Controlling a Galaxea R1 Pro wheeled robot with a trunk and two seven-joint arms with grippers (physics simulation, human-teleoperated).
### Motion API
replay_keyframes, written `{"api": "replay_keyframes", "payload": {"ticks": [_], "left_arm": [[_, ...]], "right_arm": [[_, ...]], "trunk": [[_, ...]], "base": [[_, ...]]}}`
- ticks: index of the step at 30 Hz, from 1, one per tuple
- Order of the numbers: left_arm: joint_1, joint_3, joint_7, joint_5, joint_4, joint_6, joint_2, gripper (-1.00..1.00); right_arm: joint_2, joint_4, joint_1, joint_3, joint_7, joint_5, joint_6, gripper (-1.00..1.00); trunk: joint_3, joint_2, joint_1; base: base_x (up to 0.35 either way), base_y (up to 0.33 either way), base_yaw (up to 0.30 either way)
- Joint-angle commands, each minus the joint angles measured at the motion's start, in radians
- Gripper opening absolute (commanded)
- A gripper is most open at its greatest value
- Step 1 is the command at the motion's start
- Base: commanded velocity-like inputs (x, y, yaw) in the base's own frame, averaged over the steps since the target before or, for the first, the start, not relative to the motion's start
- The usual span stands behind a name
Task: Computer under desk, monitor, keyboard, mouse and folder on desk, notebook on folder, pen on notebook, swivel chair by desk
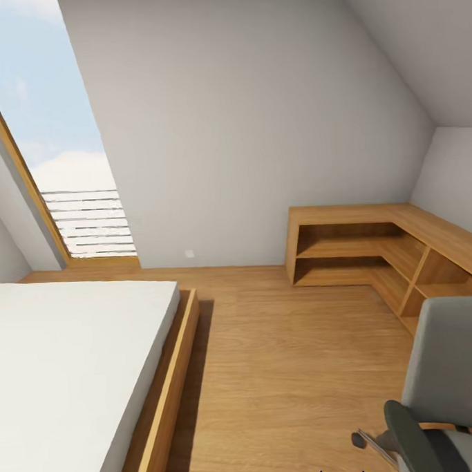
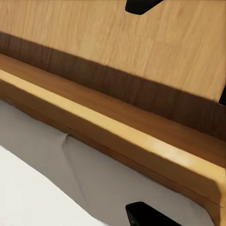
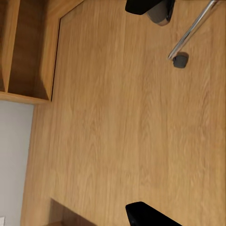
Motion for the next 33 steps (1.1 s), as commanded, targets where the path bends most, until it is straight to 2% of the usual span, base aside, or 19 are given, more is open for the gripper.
{"api": "replay_keyframes", "payload": {"ticks": [1, 25, 33], "left_arm": [[-0.001, -0.009, 0.006, 0.005, 0.000, -0.002, 0.000, 1.00], [-0.001, -0.009, 0.004, 0.005, 0.000, -0.002, 0.000, 1.00], [-0.001, -0.010, 0.007, 0.005, 0.000, -0.002, 0.000, 1.00]], "right_arm": [[0.000, 0.000, -0.001, 0.008, -0.010, -0.001, -0.001, 1.00], [0.000, 0.000, -0.001, 0.008, -0.010, -0.001, -0.001, 1.00], [0.000, 0.000, -0.001, 0.008, -0.010, -0.001, -0.001, 1.00]], "trunk": [[-0.001, -0.001, 0.000], [-0.001, -0.001, 0.000], [-0.001, -0.001, 0.000]], "base": [[0.000, 0.082, 0.002], [0.001, 0.012, 0.000], [0.192, 0.000, 0.000]]}}
